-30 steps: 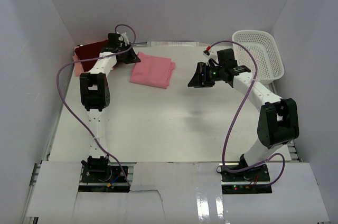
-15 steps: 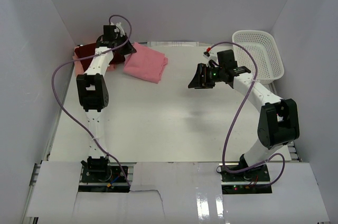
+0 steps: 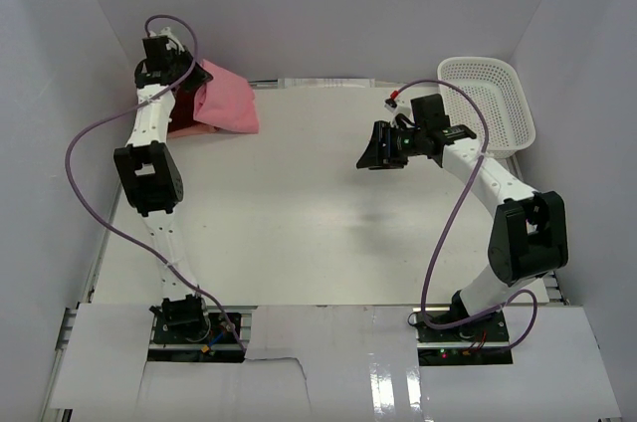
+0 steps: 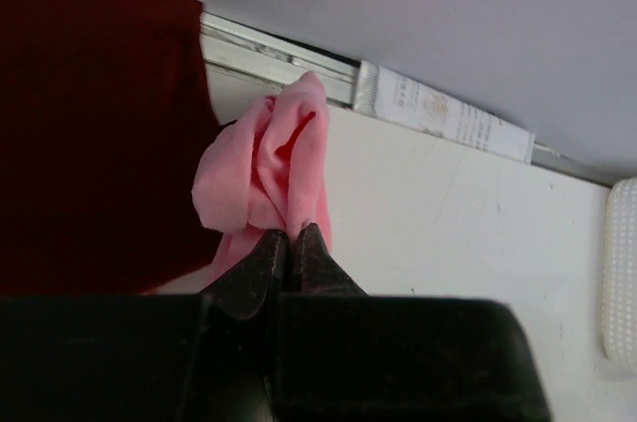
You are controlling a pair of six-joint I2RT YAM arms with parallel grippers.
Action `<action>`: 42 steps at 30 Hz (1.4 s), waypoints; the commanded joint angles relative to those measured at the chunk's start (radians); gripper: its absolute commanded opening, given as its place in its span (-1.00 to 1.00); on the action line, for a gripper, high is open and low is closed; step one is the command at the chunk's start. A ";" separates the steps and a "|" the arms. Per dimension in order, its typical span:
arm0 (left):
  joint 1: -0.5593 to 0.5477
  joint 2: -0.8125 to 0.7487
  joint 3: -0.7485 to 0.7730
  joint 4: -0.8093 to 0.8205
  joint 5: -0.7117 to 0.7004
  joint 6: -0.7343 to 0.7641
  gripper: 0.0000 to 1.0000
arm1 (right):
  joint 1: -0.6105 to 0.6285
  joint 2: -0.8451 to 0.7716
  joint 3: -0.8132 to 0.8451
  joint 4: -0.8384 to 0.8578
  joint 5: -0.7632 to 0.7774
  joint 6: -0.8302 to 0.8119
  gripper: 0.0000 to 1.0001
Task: Fold and stack the t-shirts
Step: Put the neatly folded tshirt into the corner of the board with the left arm
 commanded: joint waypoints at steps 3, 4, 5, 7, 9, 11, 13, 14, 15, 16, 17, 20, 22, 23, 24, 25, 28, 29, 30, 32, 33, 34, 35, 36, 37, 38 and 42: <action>0.106 -0.094 0.047 0.051 0.026 -0.040 -1.00 | -0.002 -0.049 -0.023 -0.016 -0.001 -0.019 0.10; 0.125 -0.088 0.024 0.086 0.031 -0.046 -1.00 | -0.002 -0.049 -0.028 -0.018 -0.004 -0.019 0.10; 0.142 -0.086 0.006 0.109 0.042 -0.054 -1.00 | -0.001 -0.052 -0.028 -0.019 -0.005 -0.019 0.10; 0.192 -0.091 -0.069 0.198 0.060 -0.075 -1.00 | -0.001 -0.055 -0.025 -0.028 -0.004 -0.021 0.10; 0.228 -0.097 -0.126 0.289 0.062 -0.085 -1.00 | 0.001 -0.058 -0.024 -0.036 -0.004 -0.022 0.10; 0.245 -0.103 -0.188 0.335 0.053 -0.094 -1.00 | 0.002 -0.057 -0.017 -0.039 -0.008 -0.022 0.10; 0.260 -0.090 -0.218 0.383 0.043 -0.085 -1.00 | 0.005 -0.053 -0.010 -0.045 -0.010 -0.022 0.10; 0.262 -0.079 -0.225 0.395 0.036 -0.079 -1.00 | 0.007 -0.050 -0.005 -0.047 -0.011 -0.022 0.10; 0.265 -0.064 -0.228 0.416 0.043 -0.074 -1.00 | 0.010 -0.050 -0.004 -0.048 -0.013 -0.021 0.10; 0.268 -0.044 -0.228 0.423 0.042 -0.074 -1.00 | 0.010 -0.049 -0.004 -0.048 -0.013 -0.021 0.10; 0.272 -0.001 -0.231 0.427 0.043 -0.081 -1.00 | 0.011 -0.047 -0.004 -0.048 -0.013 -0.021 0.10; 0.301 0.029 -0.327 0.517 0.031 -0.130 -1.00 | 0.018 -0.044 -0.008 -0.050 -0.014 -0.019 0.10; 0.306 0.030 -0.375 0.614 0.025 -0.152 -1.00 | 0.022 -0.049 -0.022 -0.050 -0.014 -0.021 0.10; 0.306 0.057 -0.355 0.616 0.025 -0.158 -1.00 | 0.024 -0.052 -0.031 -0.041 -0.014 -0.019 0.10; 0.306 0.076 -0.332 0.610 0.039 -0.155 -1.00 | 0.025 -0.050 -0.040 -0.038 -0.016 -0.016 0.10; 0.306 0.093 -0.306 0.599 0.046 -0.155 -0.99 | 0.028 -0.049 -0.042 -0.036 -0.017 -0.015 0.10; 0.308 0.134 -0.246 0.570 0.045 -0.152 -0.78 | 0.033 -0.037 -0.042 -0.035 -0.017 -0.015 0.10; 0.306 0.140 -0.232 0.562 0.039 -0.148 -0.72 | 0.033 -0.032 -0.040 -0.035 -0.017 -0.015 0.10; 0.308 0.148 -0.214 0.556 0.034 -0.144 -0.71 | 0.036 -0.030 -0.040 -0.035 -0.016 -0.015 0.10; 0.314 0.147 -0.205 0.554 0.025 -0.149 -0.70 | 0.038 -0.026 -0.036 -0.033 -0.017 -0.016 0.10; 0.315 0.145 -0.203 0.568 0.022 -0.155 -0.68 | 0.039 -0.024 -0.034 -0.035 -0.017 -0.016 0.11; 0.315 0.138 -0.197 0.574 0.020 -0.158 -0.67 | 0.041 -0.023 -0.031 -0.035 -0.017 -0.016 0.11; 0.315 0.136 -0.191 0.579 0.019 -0.158 -0.65 | 0.042 -0.021 -0.030 -0.035 -0.017 -0.015 0.11; 0.315 0.134 -0.180 0.582 0.023 -0.160 -0.65 | 0.044 -0.020 -0.028 -0.035 -0.019 -0.015 0.11; 0.317 0.134 -0.151 0.581 0.023 -0.166 -0.64 | 0.045 -0.020 -0.028 -0.036 -0.016 -0.015 0.11; 0.315 0.133 -0.137 0.581 0.026 -0.167 -0.64 | 0.045 -0.018 -0.030 -0.035 -0.016 -0.015 0.11; 0.315 0.124 -0.081 0.588 0.030 -0.171 -0.61 | 0.048 -0.021 -0.037 -0.033 -0.014 -0.015 0.11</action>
